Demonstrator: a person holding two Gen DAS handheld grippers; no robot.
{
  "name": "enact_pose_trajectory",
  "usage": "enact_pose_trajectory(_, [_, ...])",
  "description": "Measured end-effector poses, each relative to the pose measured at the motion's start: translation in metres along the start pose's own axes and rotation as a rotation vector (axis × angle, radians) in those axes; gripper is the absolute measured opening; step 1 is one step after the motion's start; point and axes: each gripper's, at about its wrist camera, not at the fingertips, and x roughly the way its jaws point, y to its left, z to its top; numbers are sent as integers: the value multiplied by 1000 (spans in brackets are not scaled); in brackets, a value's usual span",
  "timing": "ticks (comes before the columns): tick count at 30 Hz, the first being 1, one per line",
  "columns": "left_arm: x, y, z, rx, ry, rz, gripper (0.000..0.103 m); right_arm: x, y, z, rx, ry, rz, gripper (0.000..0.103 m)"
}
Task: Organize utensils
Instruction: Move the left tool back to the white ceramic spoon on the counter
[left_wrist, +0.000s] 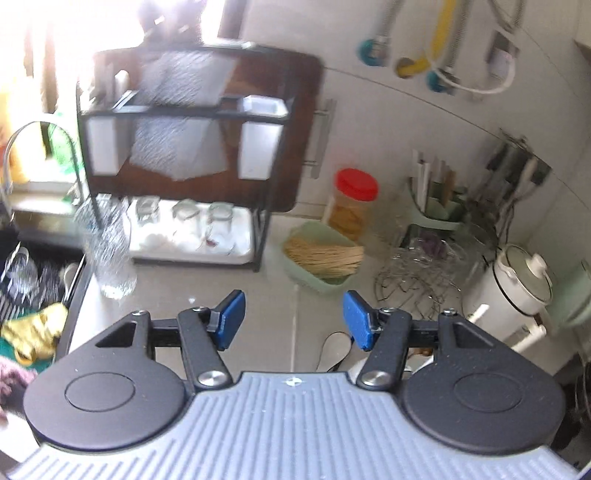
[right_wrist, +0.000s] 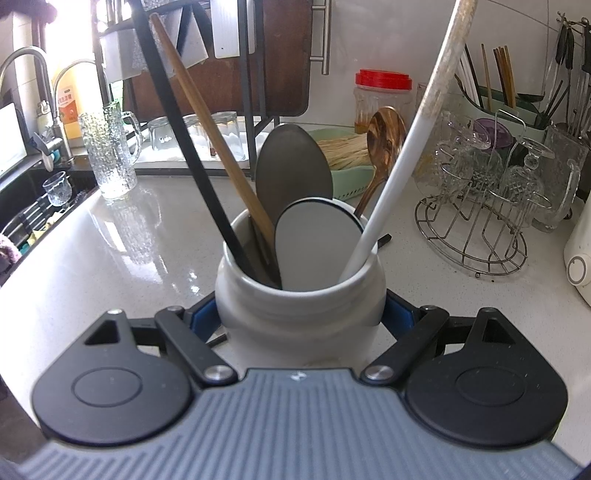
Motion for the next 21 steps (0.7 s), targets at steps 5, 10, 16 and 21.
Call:
enact_pose_trajectory(5, [20, 28, -13, -68, 34, 9, 64, -1, -1, 0, -2, 1, 0, 91])
enact_pose_trajectory(10, [67, 47, -29, -109, 117, -25, 63, -3, -3, 0, 0, 12, -4, 91])
enact_pose_trajectory(16, [139, 50, -40, -94, 214, -96, 60, -6, -4, 0, 7, 47, -17, 91])
enact_pose_trajectory(21, [193, 37, -43, -48, 273, -185, 56, -6, -5, 3, 7, 77, -20, 91])
